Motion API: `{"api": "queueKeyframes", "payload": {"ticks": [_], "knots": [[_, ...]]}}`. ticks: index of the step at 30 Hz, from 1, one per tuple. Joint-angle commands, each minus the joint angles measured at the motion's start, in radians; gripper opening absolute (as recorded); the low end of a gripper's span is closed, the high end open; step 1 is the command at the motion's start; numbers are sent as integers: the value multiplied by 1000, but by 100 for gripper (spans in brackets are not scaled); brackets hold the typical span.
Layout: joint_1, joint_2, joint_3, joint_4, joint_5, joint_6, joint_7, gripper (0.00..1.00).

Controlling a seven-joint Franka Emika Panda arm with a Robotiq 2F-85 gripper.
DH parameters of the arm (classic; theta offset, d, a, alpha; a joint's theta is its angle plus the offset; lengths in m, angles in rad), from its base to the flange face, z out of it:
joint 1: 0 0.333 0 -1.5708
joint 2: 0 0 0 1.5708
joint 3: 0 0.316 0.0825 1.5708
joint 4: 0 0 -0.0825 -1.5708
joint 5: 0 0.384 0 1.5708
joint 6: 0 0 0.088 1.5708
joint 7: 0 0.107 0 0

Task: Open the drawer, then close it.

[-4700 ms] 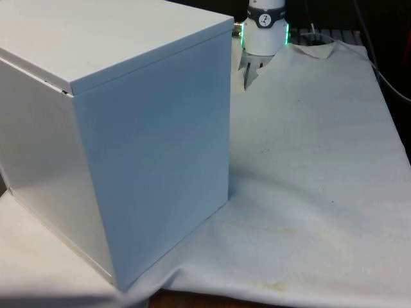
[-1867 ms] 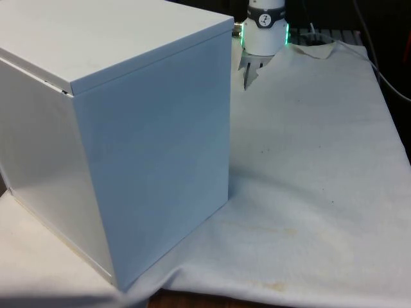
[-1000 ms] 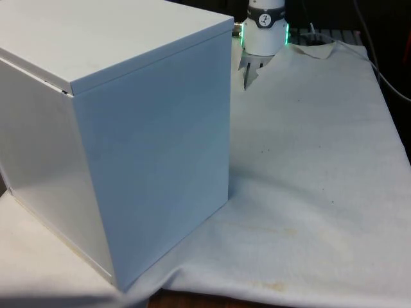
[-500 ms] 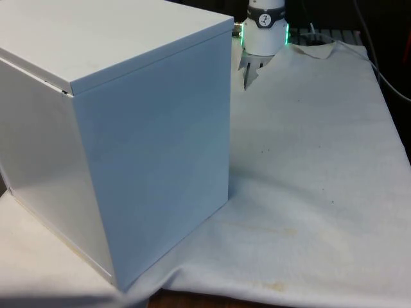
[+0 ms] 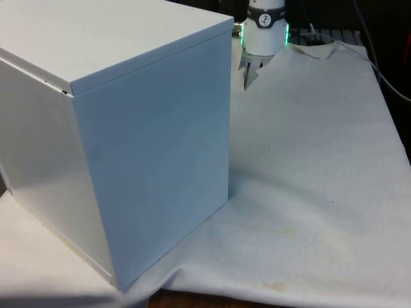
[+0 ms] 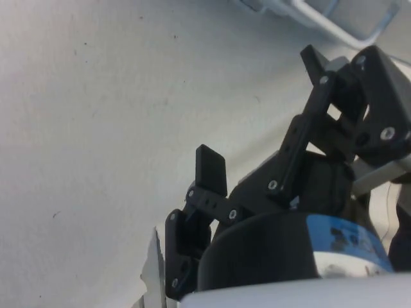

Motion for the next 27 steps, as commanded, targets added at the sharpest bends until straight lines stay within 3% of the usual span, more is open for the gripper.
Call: {"api": "queueKeyframes", "payload": {"ticks": [1, 8, 10, 13, 19, 27], "knots": [[0, 0, -1, -1, 0, 5, -7, 100], [-3, 2, -8, -13, -9, 55, -58, 100], [-2, 4, -8, -8, 0, 39, -58, 100], [-4, 2, -13, -16, -12, 75, -89, 100], [-3, 4, -15, -15, 0, 74, -115, 100], [-6, 2, -19, -25, -22, 119, -162, 100]]}}
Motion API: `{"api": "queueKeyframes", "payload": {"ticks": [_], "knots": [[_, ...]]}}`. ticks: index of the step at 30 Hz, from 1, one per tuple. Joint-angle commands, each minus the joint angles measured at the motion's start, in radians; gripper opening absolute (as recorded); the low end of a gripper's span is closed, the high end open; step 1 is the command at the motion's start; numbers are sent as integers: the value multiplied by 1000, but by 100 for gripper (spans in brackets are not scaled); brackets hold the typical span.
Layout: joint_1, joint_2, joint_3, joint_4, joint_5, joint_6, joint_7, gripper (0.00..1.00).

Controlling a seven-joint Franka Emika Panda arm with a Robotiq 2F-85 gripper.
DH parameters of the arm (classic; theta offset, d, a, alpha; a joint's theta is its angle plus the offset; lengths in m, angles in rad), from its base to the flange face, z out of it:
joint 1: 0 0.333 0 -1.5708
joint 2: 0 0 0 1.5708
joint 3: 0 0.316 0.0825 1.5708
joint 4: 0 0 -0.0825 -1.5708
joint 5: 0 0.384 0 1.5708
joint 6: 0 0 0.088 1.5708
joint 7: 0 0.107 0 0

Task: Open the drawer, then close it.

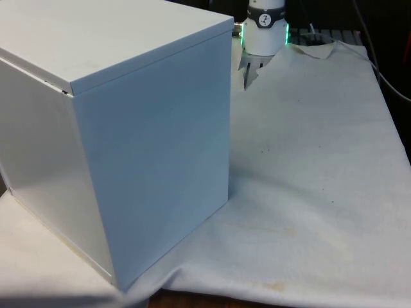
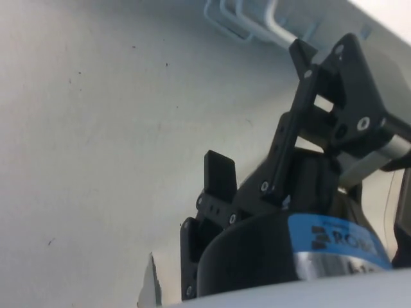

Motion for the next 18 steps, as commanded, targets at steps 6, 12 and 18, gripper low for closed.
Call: {"api": "queueKeyframes", "payload": {"ticks": [6, 12, 18], "knots": [[-1, -5, 3, -20, -41, 37, -4, 100], [-3, -11, 5, -40, -75, 69, 5, 100], [-5, -22, 5, -68, -111, 112, 27, 100]]}}
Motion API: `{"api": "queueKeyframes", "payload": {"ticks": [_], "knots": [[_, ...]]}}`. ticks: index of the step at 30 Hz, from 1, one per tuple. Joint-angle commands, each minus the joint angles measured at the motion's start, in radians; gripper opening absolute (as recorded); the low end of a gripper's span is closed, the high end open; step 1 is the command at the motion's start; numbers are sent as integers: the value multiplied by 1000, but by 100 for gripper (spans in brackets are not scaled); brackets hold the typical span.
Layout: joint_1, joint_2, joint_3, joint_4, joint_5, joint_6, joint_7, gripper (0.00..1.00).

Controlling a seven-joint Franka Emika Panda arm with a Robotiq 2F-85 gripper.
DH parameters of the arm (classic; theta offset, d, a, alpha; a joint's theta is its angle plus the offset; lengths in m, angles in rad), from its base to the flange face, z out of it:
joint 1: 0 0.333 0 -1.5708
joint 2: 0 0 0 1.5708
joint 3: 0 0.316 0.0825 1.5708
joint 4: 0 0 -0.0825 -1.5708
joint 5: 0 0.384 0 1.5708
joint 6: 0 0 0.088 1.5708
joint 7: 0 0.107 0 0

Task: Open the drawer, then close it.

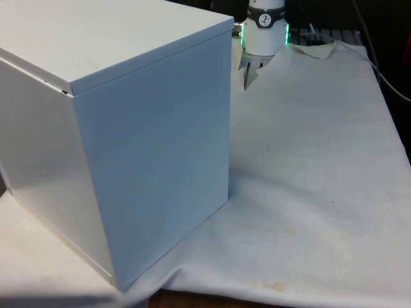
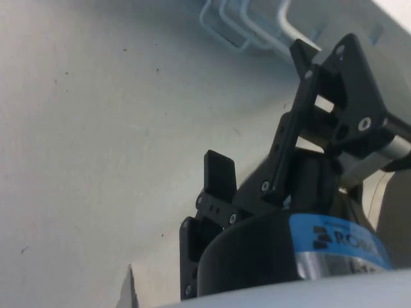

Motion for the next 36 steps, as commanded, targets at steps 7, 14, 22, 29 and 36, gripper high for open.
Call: {"api": "queueKeyframes", "payload": {"ticks": [7, 14, 22, 29, 36], "knots": [[-7, 2, -4, -27, -67, 71, 63, 100], [-7, 13, -7, -29, -68, 96, 84, 100], [-7, 26, -13, -32, -66, 130, 104, 100], [-7, 33, -18, -33, -62, 145, 111, 100], [-7, 47, -23, -34, -58, 164, 119, 100]]}}
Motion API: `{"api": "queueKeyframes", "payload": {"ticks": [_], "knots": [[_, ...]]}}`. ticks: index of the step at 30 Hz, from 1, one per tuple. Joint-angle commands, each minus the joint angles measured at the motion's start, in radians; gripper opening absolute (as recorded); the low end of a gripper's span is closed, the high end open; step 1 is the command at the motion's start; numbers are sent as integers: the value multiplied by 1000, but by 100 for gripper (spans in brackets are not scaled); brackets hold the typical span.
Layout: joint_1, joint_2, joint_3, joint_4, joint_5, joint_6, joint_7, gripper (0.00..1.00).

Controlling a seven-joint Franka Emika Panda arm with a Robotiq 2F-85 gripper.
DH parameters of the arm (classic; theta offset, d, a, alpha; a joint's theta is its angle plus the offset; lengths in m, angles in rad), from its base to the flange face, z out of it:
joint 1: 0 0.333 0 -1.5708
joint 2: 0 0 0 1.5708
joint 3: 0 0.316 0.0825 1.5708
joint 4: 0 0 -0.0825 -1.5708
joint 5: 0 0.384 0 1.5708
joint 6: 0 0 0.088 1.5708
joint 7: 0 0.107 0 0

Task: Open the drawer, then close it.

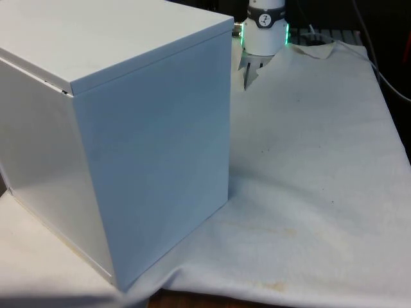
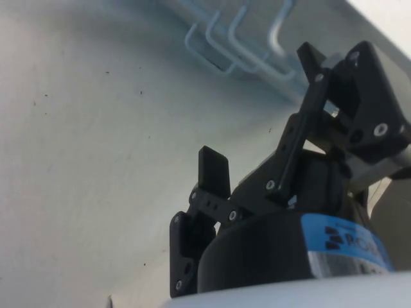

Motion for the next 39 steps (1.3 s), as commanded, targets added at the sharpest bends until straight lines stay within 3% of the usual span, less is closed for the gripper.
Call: {"api": "queueKeyframes", "payload": {"ticks": [1, 29, 34, 35, 39], "knots": [[-3, 8, -4, 1, -11, 23, 11, 100], [-2, 42, -16, 2, -4, 55, 29, 99], [-1, 37, -16, 4, 0, 45, 26, 67], [-2, 46, -18, 5, -4, 62, 32, 67], [-1, 51, -20, 7, -5, 71, 34, 48]]}}
